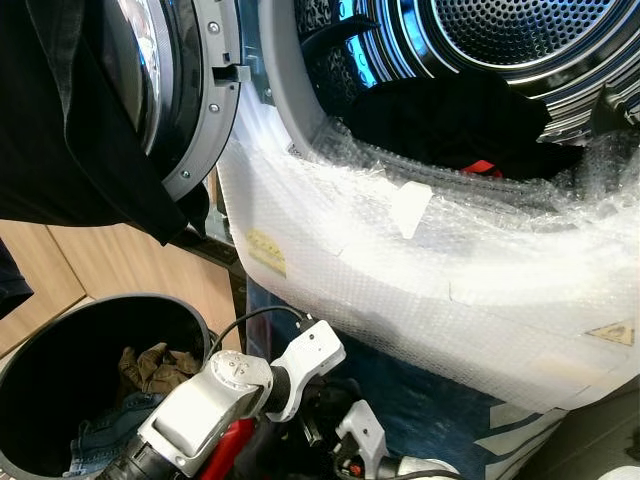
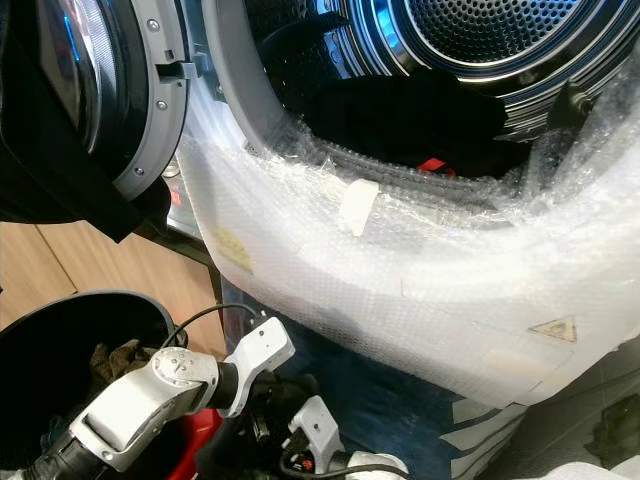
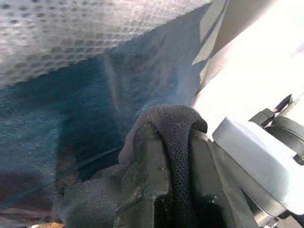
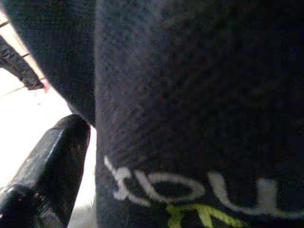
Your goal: Clothes washing
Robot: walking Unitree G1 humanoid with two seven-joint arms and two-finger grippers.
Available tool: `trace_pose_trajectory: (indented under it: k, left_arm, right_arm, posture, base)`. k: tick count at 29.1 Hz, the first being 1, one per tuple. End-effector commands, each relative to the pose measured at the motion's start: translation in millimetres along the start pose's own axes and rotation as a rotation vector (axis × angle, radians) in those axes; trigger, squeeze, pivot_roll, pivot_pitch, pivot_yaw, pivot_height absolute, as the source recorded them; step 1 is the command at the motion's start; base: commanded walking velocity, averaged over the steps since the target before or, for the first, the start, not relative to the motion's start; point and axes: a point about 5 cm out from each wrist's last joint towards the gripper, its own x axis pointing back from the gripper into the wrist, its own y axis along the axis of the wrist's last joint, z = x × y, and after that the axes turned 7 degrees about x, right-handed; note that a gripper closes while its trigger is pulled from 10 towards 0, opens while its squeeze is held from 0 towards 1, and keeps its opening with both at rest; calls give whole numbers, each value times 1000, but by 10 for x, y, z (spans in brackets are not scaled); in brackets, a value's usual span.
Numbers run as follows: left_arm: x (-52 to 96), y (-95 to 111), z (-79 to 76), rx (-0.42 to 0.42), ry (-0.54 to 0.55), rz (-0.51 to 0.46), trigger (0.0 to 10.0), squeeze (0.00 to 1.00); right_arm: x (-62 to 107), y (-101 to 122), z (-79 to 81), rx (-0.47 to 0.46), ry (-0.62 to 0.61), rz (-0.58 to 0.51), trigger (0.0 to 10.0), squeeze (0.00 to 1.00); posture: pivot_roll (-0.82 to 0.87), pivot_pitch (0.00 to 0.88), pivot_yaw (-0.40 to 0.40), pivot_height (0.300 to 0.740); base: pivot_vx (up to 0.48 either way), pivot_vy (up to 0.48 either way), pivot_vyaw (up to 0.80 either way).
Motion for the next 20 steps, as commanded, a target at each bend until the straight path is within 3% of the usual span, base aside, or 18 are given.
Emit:
trace_pose_trajectory:
  k: [1, 5, 14, 20]
  left_arm:
    - [3, 228, -29, -41, -16, -76, 0, 0]
    - [-3, 274, -20, -44, -17, -84, 0, 0]
    - [35, 339, -50, -53, -42, -99, 0, 0]
    - [45, 368, -48, -44, -29, -117, 0, 0]
  right_arm:
    - [-43, -32, 21, -13, -16, 23, 10000, 0]
    - [-34, -83, 2, -14, -64, 27, 10000, 0]
    - [-38, -87, -59, -116, -170, -40, 10000, 0]
    - [-93, -33, -76, -97, -172, -43, 10000, 0]
  posture:
    - [23, 16, 24, 740]
    - [12, 13, 34, 740]
    - [15, 24, 43, 740]
    - [28, 12, 36, 740]
  base:
    - [0, 0, 0]
    - [0, 0, 0]
    - [0, 0, 0]
    - [0, 0, 0]
